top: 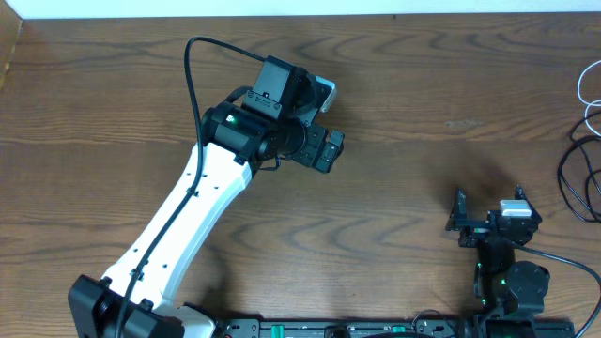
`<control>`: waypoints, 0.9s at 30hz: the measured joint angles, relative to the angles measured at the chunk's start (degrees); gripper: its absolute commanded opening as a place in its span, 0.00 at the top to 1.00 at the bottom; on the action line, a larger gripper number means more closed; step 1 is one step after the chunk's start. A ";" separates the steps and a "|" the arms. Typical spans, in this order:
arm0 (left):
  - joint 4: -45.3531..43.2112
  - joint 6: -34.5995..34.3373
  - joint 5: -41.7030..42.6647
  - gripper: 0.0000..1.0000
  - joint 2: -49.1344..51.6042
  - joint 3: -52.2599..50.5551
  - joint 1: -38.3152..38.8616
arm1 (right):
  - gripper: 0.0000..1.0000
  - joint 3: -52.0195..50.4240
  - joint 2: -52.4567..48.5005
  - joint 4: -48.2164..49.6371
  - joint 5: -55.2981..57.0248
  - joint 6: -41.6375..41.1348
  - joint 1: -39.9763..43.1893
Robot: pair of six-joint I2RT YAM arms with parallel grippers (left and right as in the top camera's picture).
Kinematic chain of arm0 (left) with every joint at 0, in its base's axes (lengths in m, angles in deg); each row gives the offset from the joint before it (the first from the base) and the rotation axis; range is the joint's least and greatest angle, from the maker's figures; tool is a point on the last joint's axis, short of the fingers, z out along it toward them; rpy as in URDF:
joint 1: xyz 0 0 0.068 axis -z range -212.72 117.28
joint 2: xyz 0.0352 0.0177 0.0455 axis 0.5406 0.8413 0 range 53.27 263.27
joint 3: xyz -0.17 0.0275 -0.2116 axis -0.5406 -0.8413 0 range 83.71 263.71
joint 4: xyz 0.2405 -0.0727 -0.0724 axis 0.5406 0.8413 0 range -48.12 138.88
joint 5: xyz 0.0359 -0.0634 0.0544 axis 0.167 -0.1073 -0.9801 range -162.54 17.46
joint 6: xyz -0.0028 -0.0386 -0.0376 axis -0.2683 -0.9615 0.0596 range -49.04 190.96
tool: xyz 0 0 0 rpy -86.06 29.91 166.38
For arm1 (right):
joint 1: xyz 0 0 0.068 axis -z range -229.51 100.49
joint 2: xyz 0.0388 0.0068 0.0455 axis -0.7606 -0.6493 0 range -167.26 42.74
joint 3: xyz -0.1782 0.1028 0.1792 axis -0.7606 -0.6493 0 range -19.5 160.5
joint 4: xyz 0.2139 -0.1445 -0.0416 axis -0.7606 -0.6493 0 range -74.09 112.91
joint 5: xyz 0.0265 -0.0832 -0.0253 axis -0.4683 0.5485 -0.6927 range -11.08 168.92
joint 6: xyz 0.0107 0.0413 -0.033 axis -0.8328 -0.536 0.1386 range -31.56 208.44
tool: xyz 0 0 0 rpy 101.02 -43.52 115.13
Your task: Untangle cables
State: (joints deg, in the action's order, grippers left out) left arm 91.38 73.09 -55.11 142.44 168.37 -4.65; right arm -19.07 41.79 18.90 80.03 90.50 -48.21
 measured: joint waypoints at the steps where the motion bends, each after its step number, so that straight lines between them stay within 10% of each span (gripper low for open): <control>1: 0.00 0.00 0.00 0.02 0.00 0.00 0.00 | 0.01 0.00 0.00 0.00 0.02 0.00 0.00; 18: -1.29 0.26 -5.99 0.02 -1.01 -0.13 -0.63 | 0.01 0.00 0.00 0.00 0.02 0.00 0.00; 27: -12.52 -0.22 -7.61 0.02 -18.29 -6.14 -11.54 | 0.01 0.00 0.00 0.00 0.04 0.00 0.00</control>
State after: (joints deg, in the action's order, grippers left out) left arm 78.85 72.88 -62.72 124.14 162.23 -16.19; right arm -19.07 41.79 18.90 80.07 90.50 -48.21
